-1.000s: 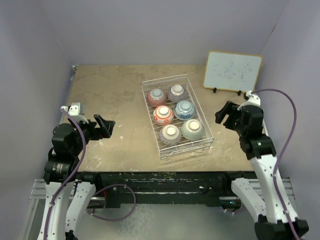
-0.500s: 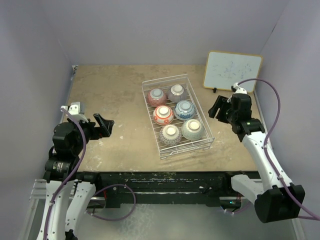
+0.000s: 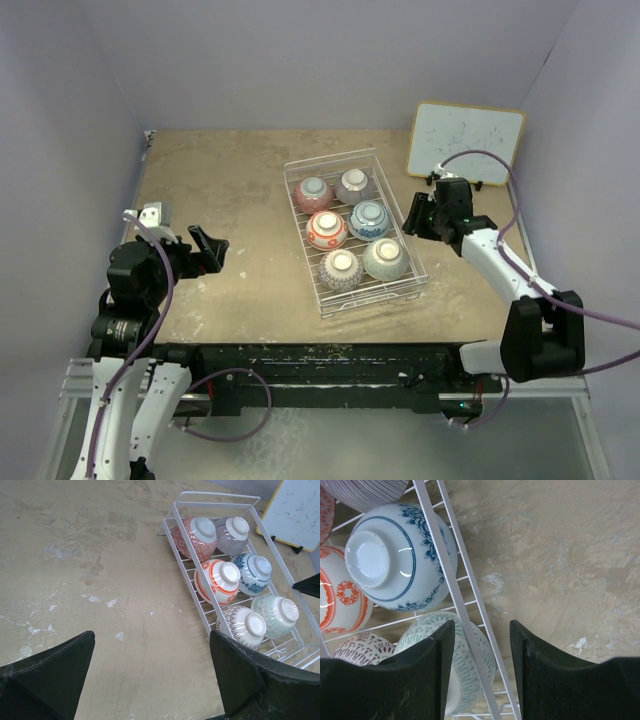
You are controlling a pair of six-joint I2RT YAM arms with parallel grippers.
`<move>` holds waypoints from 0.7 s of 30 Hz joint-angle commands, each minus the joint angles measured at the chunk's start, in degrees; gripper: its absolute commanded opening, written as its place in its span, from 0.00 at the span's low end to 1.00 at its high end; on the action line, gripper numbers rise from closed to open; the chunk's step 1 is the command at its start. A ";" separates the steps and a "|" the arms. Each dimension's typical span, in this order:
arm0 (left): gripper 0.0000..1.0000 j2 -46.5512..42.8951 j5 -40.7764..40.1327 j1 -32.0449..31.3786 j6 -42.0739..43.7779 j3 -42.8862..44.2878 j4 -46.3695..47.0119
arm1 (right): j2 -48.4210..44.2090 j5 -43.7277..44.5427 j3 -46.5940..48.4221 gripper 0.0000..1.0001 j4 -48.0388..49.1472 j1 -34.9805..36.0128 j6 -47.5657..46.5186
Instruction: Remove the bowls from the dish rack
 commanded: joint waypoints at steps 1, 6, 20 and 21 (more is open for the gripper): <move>0.99 0.24 -0.38 -0.41 -0.85 0.06 0.81 | 3.01 3.26 3.58 0.50 2.59 2.36 -2.78; 0.99 0.63 -0.47 -0.41 -0.97 0.16 0.66 | 4.43 4.73 2.56 0.39 4.48 4.49 -2.25; 0.99 0.64 -0.49 -0.41 -1.13 0.08 0.47 | 5.49 6.43 4.15 0.00 5.03 8.30 0.19; 0.99 0.62 -0.47 -0.41 -1.10 0.14 0.50 | 5.71 6.32 4.34 0.00 5.07 8.64 0.29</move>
